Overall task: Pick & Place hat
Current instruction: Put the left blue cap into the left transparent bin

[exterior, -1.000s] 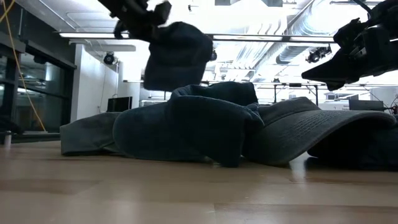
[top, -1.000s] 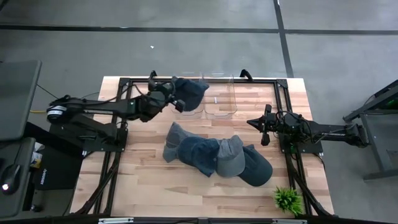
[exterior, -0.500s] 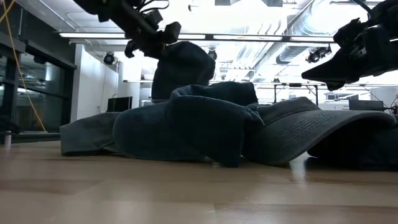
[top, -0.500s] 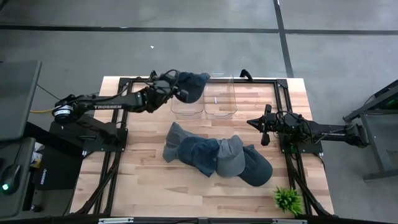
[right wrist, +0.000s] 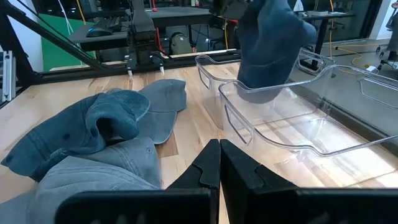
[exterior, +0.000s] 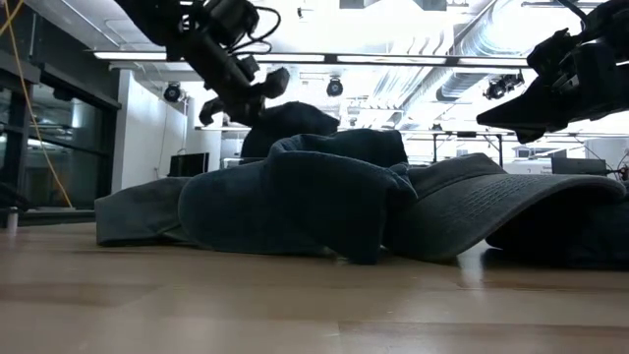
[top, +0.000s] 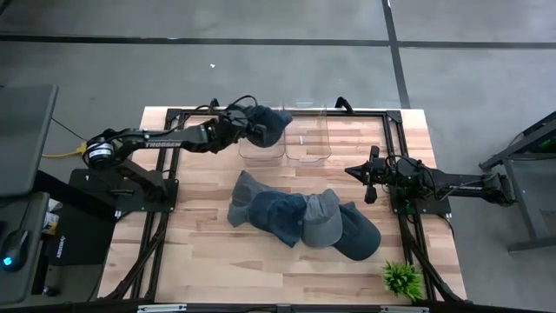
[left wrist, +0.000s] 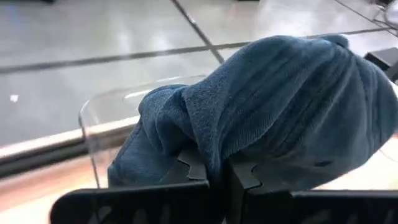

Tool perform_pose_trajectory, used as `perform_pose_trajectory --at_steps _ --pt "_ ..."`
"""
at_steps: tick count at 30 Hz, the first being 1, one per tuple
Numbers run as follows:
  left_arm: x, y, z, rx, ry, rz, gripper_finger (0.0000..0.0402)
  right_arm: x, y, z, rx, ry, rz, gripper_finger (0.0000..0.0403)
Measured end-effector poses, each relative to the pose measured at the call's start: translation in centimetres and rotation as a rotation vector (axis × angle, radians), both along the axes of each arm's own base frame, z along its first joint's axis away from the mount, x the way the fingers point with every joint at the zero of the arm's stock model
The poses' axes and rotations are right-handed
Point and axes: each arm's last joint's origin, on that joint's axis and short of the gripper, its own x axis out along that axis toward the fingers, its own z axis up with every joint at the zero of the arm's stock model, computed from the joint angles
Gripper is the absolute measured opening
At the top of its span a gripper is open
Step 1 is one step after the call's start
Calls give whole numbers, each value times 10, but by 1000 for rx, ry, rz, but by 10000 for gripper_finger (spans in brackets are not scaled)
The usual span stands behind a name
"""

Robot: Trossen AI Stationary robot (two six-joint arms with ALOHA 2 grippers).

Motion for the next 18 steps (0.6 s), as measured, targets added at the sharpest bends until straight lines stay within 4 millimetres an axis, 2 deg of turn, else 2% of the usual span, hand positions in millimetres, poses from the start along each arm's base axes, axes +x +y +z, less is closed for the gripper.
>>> perform_pose_trajectory --at_steps 11,18 --pt "-8 13 -8 -163 -68 56 0 0 0 0 0 0 0 0" --pt "2 16 -30 -268 -57 21 0 0 0 0 0 0 0 0"
